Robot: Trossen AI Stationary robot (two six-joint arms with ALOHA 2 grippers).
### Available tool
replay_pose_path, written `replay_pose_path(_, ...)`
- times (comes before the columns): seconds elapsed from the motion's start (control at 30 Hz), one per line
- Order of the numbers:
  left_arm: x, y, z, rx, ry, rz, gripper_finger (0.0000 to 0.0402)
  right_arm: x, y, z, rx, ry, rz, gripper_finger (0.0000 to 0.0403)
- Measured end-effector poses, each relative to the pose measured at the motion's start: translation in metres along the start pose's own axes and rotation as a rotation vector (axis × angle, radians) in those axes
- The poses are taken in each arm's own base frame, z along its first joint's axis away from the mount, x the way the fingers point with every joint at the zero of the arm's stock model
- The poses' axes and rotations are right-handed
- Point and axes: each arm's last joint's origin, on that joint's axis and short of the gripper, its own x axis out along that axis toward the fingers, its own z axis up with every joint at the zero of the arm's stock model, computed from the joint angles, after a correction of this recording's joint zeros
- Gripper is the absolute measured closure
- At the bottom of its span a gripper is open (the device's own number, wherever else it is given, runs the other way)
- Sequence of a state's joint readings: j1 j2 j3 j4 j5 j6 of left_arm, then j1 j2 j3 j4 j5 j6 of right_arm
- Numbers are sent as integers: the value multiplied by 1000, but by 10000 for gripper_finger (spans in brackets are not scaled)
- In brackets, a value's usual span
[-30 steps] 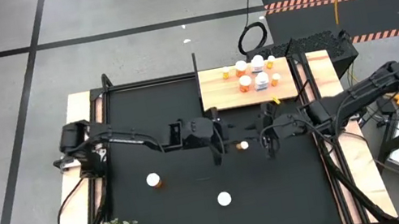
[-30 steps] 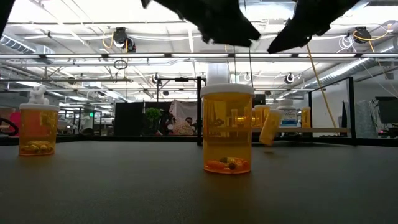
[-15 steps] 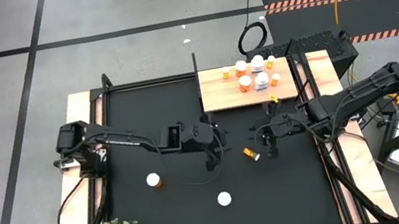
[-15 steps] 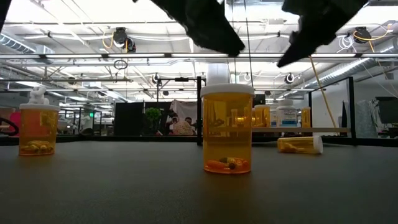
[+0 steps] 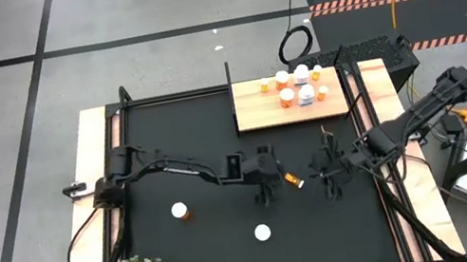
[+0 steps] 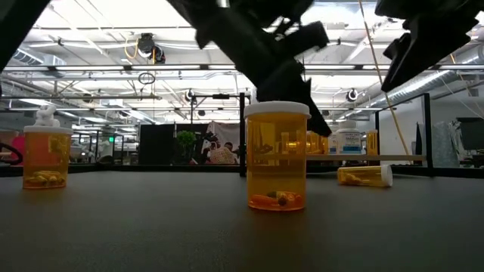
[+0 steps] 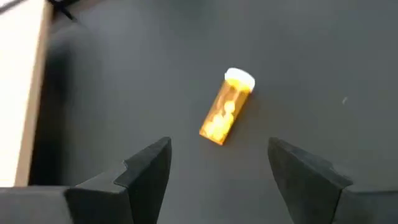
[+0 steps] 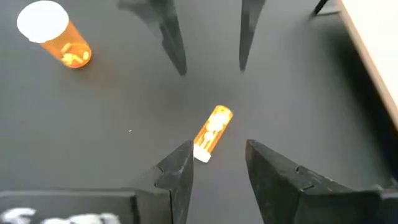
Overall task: Pick and place medicine bottles onto shelf by color
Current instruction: Put the small orange pill bottle on the shelf aligned with the other small orange pill bottle
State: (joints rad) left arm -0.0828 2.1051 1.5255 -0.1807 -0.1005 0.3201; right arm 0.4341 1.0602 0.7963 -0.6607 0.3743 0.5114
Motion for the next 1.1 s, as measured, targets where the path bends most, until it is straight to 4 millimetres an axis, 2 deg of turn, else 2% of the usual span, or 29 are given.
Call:
replay_pose_path(0.17, 19, 12, 4, 35, 67, -70, 135, -2, 5, -4, -41, -25, -16, 264)
replay_pose_path(0.33, 29, 19, 9, 49, 44, -100, 135, 0, 7, -13, -64, -5, -12, 264)
replay_pose_path(0.6, 42, 20, 1, 86, 24, -176, 135, 5, 7, -24, -81, 17, -14, 264)
replay_pose_path(1.1, 72, 20, -18, 121, -5, -214, 136, 5, 10, -21, -98, -23, 17, 264)
